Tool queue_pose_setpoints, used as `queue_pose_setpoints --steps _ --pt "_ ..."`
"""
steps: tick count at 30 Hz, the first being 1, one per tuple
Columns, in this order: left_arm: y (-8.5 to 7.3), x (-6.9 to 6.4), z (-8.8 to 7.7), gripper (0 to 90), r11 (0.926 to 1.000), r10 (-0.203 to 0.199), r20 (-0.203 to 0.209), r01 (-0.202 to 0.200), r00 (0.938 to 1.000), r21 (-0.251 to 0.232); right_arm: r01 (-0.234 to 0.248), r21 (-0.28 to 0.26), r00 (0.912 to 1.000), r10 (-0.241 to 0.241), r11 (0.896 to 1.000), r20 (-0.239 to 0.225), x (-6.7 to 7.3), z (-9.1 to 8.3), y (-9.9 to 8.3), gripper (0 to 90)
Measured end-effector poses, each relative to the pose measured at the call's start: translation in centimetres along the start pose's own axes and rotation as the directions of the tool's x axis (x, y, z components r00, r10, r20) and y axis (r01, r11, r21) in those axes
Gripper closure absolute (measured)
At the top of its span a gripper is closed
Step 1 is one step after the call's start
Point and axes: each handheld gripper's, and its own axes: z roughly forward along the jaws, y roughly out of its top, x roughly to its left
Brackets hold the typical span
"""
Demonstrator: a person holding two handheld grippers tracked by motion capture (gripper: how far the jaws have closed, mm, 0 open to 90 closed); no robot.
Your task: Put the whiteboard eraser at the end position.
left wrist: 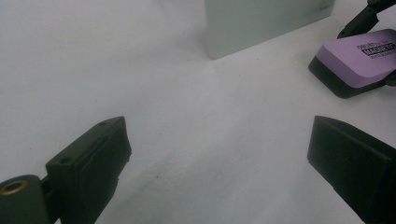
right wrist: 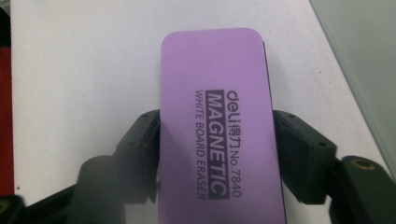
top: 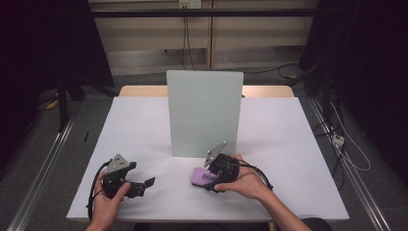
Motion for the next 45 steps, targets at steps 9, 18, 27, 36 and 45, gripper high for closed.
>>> queue_pose_setpoints --steps 9,18,27,36,45 --pt "0.0 0.0 0.1 5.5 1.0000 0.001 0.003 -0.001 1.0000 0.007 -0.045 -0.021 0.9989 0.045 0.999 0.008 -0.3 -0.2 0.0 16.8" --pt "0.0 0.0 0.1 5.5 1.0000 -0.002 -0.002 0.002 1.0000 0.003 -0.090 -0.044 0.9957 0.091 0.995 0.014 -0.4 -0.7 0.0 9.2" --pt "0.0 0.0 0.3 5.5 0.9999 -0.003 -0.005 0.003 1.0000 0.013 -0.151 -0.096 0.9840 0.159 0.984 0.081 -0.9 -2.1 -0.4 9.8" --pt "-0.1 0.1 0.3 5.5 1.0000 -0.006 -0.011 0.006 0.9999 0.005 -0.179 -0.204 0.9699 0.207 0.963 0.128 -0.9 -3.3 -1.4 9.4" --pt "0.0 0.4 0.2 5.5 0.9997 -0.023 -0.020 0.023 0.9995 -0.006 -0.245 -0.281 0.9332 0.304 0.928 0.192 -0.9 -4.1 -3.1 8.6"
